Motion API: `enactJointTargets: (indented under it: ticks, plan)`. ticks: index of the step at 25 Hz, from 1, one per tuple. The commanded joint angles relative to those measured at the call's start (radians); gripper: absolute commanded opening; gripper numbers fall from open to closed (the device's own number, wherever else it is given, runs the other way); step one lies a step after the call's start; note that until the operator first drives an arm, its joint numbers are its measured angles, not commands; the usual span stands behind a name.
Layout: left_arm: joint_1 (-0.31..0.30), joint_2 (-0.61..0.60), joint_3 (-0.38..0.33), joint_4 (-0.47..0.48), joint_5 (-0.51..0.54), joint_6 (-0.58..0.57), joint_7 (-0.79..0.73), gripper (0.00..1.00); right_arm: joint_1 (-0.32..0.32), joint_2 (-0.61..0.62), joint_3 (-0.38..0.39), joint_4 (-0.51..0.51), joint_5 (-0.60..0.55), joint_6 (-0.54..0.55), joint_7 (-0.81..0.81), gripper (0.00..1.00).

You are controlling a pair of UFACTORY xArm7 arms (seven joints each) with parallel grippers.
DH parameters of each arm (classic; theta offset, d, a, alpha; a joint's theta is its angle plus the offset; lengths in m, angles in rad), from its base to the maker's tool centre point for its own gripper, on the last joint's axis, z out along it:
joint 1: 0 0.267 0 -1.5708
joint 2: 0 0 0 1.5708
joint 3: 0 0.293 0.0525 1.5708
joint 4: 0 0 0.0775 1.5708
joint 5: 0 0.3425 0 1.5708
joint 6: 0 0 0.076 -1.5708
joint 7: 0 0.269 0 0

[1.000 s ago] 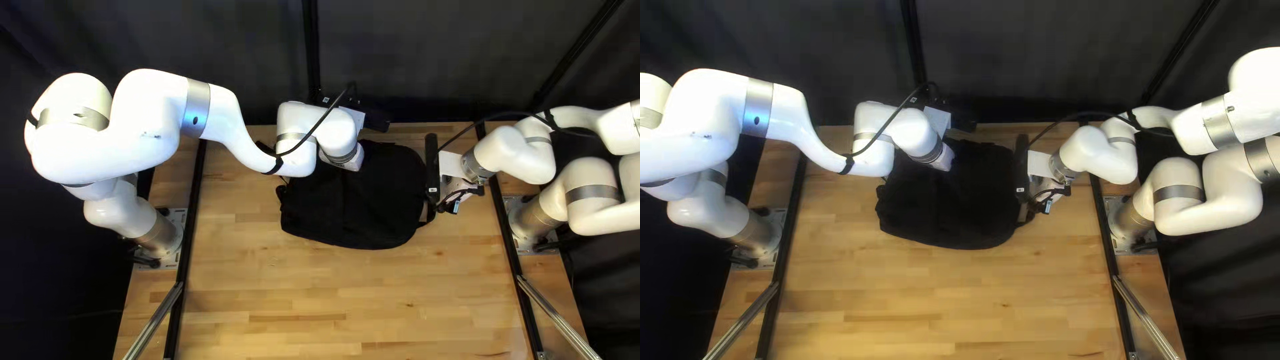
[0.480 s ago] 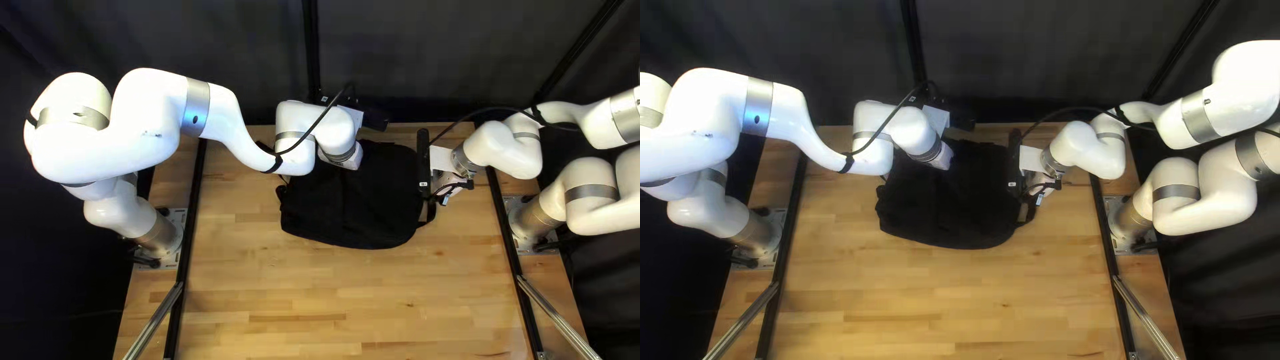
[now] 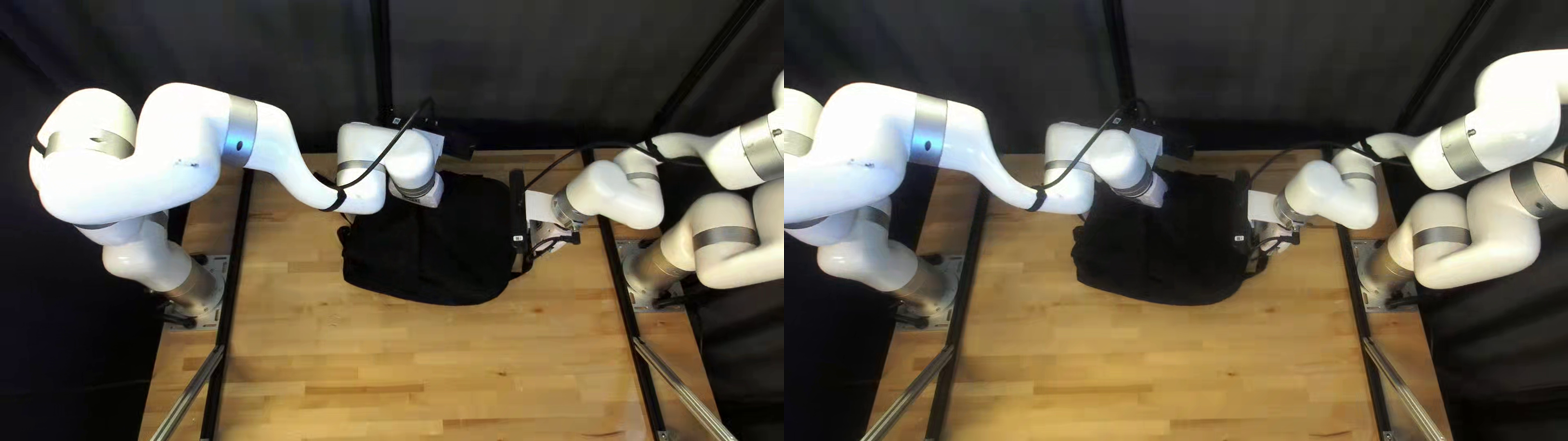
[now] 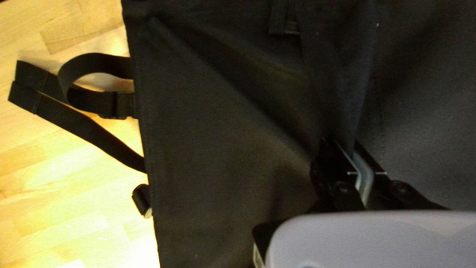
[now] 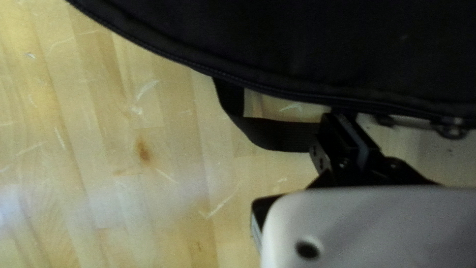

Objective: Remove a lunch box from a kids backpack

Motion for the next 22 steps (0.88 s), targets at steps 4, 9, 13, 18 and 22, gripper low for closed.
enactJointTargets:
  ticks: [4, 9, 13, 18, 22]
  plan:
    - [0.000, 0.002, 0.000, 0.000, 0.001, -0.001, 0.001, 0.00, -0.004, -0.055, 0.002, -0.027, 0.001, 0.030, 0.008, 0.91]
    - [0.001, 0.002, 0.000, 0.003, 0.002, 0.000, 0.004, 0.00, -0.051, -0.073, -0.044, -0.027, -0.023, 0.052, -0.054, 1.00]
    - [0.001, 0.009, 0.000, 0.014, 0.001, 0.006, 0.011, 0.00, -0.071, -0.018, -0.073, -0.012, -0.032, 0.016, -0.087, 1.00]
    - [0.001, 0.010, 0.000, 0.016, 0.001, 0.007, 0.014, 0.00, -0.083, 0.033, -0.099, 0.006, -0.035, -0.011, -0.115, 1.00]
    - [0.002, 0.013, 0.000, 0.021, 0.001, 0.009, 0.017, 0.00, -0.078, 0.068, -0.103, 0.020, -0.029, -0.031, -0.115, 0.98]
